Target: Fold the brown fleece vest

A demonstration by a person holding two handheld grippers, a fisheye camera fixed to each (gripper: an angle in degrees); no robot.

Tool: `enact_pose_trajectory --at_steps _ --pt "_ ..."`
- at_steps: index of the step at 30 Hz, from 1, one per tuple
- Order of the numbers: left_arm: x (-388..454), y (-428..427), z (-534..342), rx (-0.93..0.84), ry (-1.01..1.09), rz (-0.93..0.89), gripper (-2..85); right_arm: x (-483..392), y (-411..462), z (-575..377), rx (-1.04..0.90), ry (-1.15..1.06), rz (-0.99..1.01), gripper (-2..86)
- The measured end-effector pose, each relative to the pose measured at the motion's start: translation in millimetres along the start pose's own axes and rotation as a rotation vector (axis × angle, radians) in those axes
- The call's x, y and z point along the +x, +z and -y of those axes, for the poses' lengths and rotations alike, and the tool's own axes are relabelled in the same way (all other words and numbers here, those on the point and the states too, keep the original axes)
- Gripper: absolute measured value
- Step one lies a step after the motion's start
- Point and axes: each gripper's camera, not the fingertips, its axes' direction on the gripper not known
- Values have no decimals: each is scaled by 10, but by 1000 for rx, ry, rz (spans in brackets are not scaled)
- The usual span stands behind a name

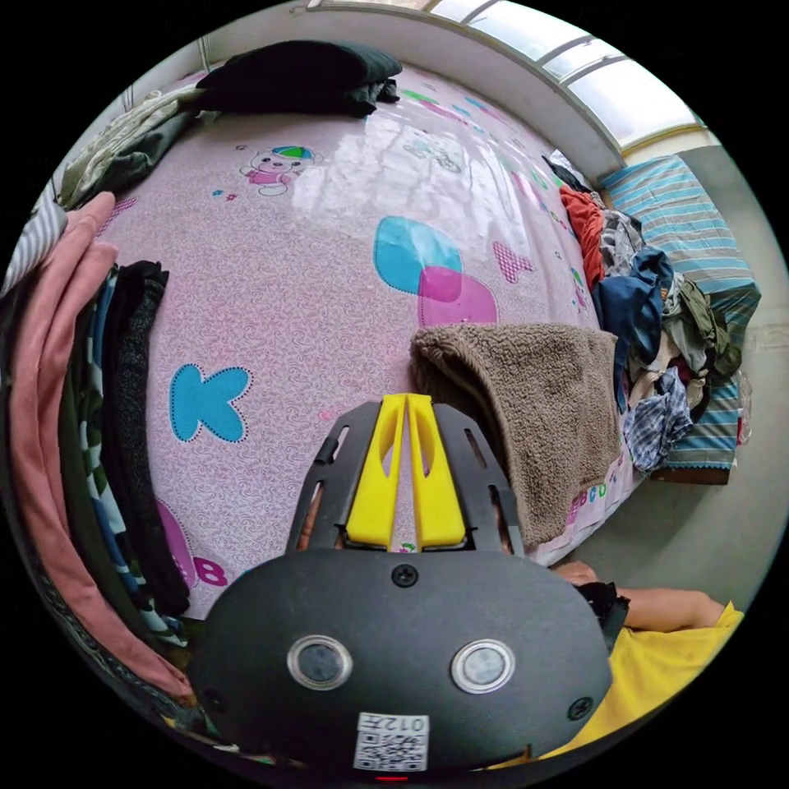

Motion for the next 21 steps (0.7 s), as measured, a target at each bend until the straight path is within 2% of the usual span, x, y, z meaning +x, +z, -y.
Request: enact_pose_trajectory --at_steps 2,5,7,9,14,21 --pt "-60 51 182 -13 12 -16 21 -28 -216 -127 116 63 -23 11" --pt "-154 92 416 -8 14 -68 51 -126 -396 -334 248 156 -202 39" --pt "-215 136 559 -19 19 -140 74 -162 -284 -350 219 178 -236 90" --pt "-270 209 699 -53 17 -201 95 -237 -44 -267 134 166 -169 141" --pt "-371 380 1020 -122 -5 -272 137 -568 333 -73 33 77 -236 188" --pt "-251 429 1305 -181 51 -316 154 -783 471 22 -16 136 -242 213"
